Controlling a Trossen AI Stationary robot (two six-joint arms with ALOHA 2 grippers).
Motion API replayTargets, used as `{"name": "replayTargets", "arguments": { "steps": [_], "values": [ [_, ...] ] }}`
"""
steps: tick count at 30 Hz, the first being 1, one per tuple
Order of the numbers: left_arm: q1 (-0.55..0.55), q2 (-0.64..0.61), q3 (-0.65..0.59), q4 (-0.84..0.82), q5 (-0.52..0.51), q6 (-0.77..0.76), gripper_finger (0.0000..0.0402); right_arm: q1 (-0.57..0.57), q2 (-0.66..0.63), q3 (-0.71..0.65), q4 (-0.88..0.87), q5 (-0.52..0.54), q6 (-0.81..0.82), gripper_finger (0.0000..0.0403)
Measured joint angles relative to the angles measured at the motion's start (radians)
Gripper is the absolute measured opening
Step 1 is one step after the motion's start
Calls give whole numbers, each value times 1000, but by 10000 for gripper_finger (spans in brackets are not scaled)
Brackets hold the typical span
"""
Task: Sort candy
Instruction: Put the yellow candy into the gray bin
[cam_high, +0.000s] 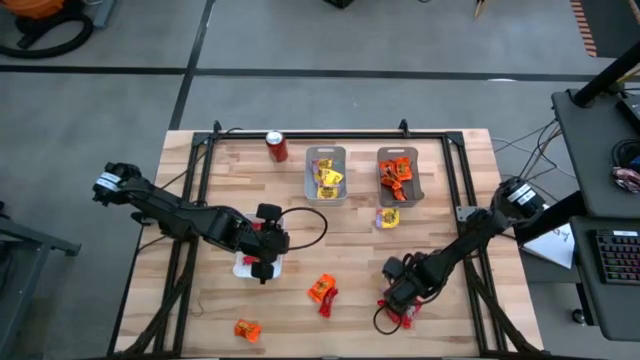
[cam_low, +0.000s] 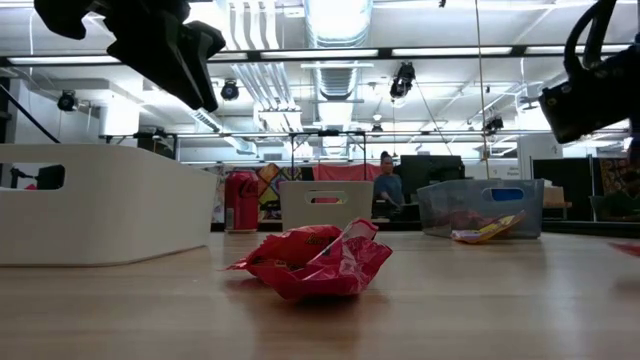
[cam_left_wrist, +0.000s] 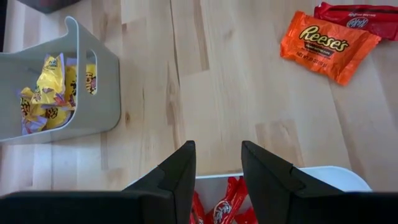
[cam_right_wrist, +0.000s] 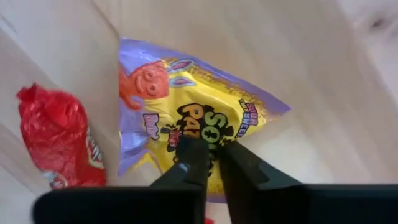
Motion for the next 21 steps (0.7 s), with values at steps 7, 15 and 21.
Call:
{"name": "replayTargets", "arguments": {
  "steps": [7,15,21],
  "values": [
    [0,0,0,13,-20,-9,113,-2,-107,-2,-9,80,-15,9],
    [-5,0,0,18,-25,-82,113,-32,-279,-1,-5,267,-90,9],
    [-24,0,0,19,-26,-143,113,-149,-385,1,58,365,-303,9]
  ]
}}
